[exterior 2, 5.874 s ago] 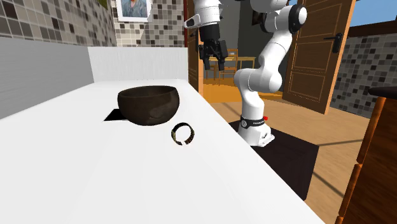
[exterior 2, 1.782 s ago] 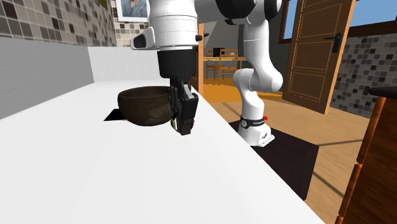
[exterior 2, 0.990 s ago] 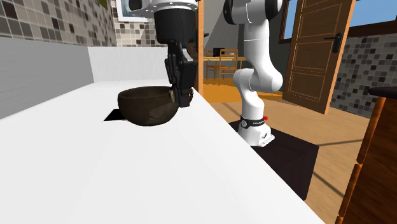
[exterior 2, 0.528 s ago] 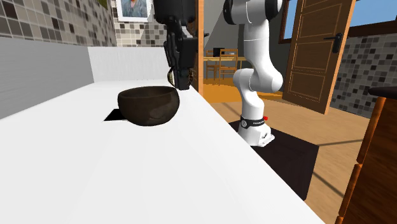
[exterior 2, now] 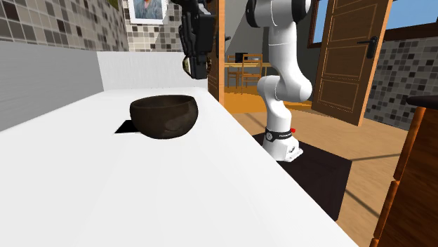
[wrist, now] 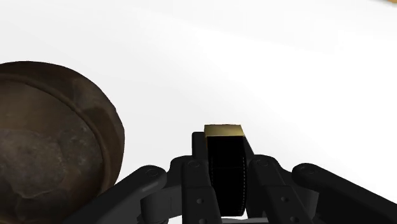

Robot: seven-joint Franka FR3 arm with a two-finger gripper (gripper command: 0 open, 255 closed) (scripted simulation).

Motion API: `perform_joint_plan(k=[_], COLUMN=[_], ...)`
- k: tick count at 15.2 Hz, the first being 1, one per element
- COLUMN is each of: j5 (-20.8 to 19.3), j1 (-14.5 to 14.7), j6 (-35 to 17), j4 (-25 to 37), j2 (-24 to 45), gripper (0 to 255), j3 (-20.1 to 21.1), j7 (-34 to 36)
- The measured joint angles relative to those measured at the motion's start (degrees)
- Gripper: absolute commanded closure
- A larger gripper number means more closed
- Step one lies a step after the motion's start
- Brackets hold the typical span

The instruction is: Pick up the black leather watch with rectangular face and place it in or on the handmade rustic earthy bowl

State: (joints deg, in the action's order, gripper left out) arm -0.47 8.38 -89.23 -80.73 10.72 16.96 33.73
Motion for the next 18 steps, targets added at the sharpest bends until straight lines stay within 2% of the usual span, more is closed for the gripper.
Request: perform_joint_plan(k=[13,18], j5=[1.8,1.9], j1=[-10.1,-10.9], j6=[-1.8,-5.3], j4=[-9.1,-13.5], j2=[-7.0,-7.8], gripper=[255,255], j3=[-7.3,-8.0], j7=[-17.2,-18.8])
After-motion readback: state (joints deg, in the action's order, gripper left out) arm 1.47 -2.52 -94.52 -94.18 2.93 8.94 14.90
